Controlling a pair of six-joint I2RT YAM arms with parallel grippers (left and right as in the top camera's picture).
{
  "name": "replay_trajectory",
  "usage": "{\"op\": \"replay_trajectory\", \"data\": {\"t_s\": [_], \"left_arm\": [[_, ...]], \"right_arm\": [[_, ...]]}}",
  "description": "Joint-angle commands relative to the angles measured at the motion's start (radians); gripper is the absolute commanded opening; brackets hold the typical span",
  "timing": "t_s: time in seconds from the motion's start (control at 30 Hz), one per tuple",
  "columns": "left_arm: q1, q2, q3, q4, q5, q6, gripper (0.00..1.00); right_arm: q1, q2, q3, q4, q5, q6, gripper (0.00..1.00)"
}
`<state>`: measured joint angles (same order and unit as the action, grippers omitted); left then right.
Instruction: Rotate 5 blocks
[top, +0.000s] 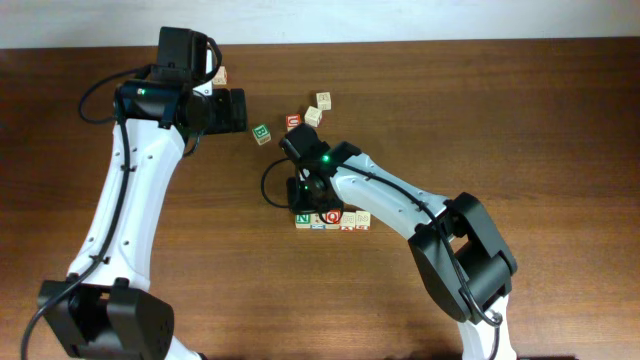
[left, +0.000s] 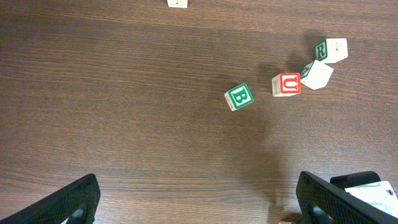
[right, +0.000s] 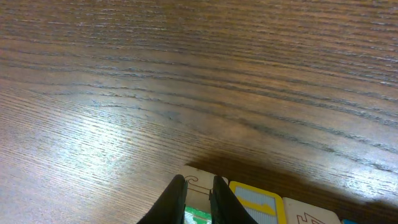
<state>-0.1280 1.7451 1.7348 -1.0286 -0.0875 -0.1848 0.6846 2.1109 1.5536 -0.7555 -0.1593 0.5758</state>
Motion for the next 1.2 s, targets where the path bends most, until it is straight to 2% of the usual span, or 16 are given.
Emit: {"op": "replay_trajectory", "data": {"t_s": [0.0, 0.23, 0.37, 0.57, 0.7, 0.73, 0.83, 0.93, 1.0, 1.17], "left_arm": [[0.0, 0.007, 0.018, 0.002, -0.014, -0.012, 0.99], [0.0, 0.007, 0.018, 0.002, -0.014, -0.012, 0.99], [0.0, 0.007, 0.018, 0.002, -0.014, -0.012, 0.99], [0.0, 0.007, 0.018, 0.002, -0.014, -0.012, 0.99], [0.0, 0.007, 0.018, 0.002, -0.014, -0.012, 0.99], [0.0, 0.007, 0.018, 0.002, -0.014, -0.012, 0.99], [-0.001, 0.007, 0.018, 0.002, -0.014, -0.013, 0.99], [0.0, 0.007, 0.018, 0.002, -0.014, -0.012, 0.99], [-0.001, 0.007, 0.018, 0.001, -0.005, -0.012, 0.99], [0.0, 0.007, 0.018, -0.012, 0.034, -0.012, 0.99]], "right_arm": [[0.012, 0.011, -0.006, 0.006, -0.003, -0.003, 0.16], [-0.065, -0.041, 0.129, -0.016, -0.005, -0.051, 0.23], [-0.133, -0.09, 0.303, -0.172, -0.006, -0.126, 0.29], [-0.237, -0.13, 0.566, -0.481, -0.055, -0.249, 0.33], [-0.29, -0.13, 0.678, -0.629, -0.055, -0.265, 0.34], [-0.304, -0.13, 0.701, -0.663, -0.059, -0.308, 0.34], [-0.35, -0.13, 0.757, -0.779, -0.113, -0.389, 0.33], [-0.388, -0.142, 0.801, -0.853, -0.198, -0.485, 0.25], [-0.406, -0.177, 0.809, -0.867, -0.251, -0.537, 0.25], [-0.46, -0.335, 0.809, -0.893, -0.242, -0.574, 0.25]]}}
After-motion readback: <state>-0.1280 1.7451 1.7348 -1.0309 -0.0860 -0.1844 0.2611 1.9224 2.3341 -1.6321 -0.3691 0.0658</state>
